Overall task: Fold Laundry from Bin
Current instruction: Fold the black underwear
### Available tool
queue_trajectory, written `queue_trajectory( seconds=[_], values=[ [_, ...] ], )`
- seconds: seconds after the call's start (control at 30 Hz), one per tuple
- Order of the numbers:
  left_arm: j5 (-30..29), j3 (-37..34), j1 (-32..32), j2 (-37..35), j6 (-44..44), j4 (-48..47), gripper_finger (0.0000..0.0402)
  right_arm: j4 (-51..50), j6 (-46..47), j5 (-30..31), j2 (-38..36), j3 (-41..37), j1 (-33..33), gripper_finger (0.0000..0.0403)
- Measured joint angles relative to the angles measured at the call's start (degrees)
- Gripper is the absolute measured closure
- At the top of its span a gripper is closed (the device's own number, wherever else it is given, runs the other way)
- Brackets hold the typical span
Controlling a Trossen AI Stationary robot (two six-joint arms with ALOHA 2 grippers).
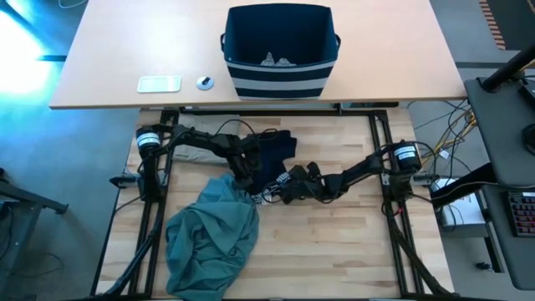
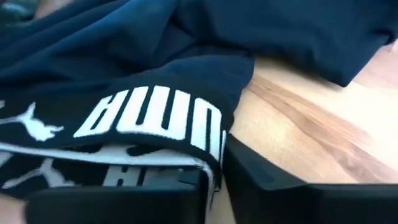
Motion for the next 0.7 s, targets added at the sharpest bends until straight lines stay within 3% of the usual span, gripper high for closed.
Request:
queue_trajectory(
  seconds=[0.13,0.23,0.37,0.47,0.6,0.7],
  values=[
    [-2.8,0.5,0.2,-2.7,0.2,0.0,0.0391,-5.0,-2.3,-0.6,-4.6,1.3,-0.3,0.039],
    [-4.2,0.6,0.4,-5.1,0.4,0.2,0.0366,-17.2,-0.7,1.2,-8.7,3.6,-1.1,0.0392],
    [-10.6,0.2,0.4,-8.4,0.6,0.6,0.0314,-31.4,3.9,1.6,-12.5,4.1,-2.6,0.0393],
    [-15.6,-0.5,0.2,-9.2,0.2,2.4,0.0271,-37.9,12.6,-4.0,-14.3,3.3,-4.2,0.0393],
    [-16.6,-1.6,-1.1,-9.1,-2.4,10.3,0.0225,-40.4,19.5,-14.8,-15.1,3.0,-5.2,0.0393],
    [-17.1,-1.8,-3.5,-9.1,-2.3,16.2,0.0207,-40.2,22.9,-15.8,-17.3,3.5,-5.1,0.0393]
  ],
)
